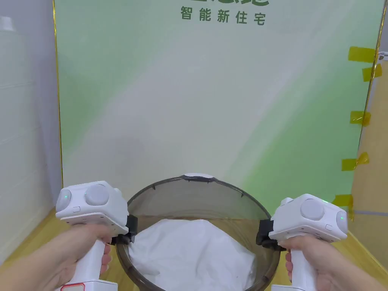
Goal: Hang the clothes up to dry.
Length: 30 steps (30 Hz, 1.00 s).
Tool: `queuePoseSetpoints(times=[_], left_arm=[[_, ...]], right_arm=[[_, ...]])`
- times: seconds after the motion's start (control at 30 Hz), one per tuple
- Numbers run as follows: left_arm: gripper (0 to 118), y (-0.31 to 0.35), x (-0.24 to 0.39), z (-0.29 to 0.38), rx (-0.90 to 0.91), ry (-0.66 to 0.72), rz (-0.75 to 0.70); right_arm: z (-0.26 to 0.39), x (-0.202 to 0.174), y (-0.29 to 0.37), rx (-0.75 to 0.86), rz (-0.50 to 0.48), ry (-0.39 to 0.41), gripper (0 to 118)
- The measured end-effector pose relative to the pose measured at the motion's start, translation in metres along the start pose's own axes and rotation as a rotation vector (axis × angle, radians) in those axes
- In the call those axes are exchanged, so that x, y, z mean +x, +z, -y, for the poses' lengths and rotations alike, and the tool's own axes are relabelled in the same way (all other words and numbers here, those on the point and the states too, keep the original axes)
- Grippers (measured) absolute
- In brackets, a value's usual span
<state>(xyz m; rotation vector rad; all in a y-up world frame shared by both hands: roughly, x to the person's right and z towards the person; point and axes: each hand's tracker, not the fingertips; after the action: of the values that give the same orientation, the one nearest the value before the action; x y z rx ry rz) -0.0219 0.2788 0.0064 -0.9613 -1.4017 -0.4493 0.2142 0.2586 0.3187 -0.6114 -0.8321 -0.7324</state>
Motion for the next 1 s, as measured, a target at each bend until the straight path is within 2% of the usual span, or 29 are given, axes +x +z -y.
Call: queuePoseSetpoints(times=[1.0], left_arm=[[15, -0.0025, 0.0036, 0.0000, 0.006, 0.000, 0.004]], right_arm=[[0.0004, 0.0058, 0.0015, 0.008, -0.001, -0.004, 12]])
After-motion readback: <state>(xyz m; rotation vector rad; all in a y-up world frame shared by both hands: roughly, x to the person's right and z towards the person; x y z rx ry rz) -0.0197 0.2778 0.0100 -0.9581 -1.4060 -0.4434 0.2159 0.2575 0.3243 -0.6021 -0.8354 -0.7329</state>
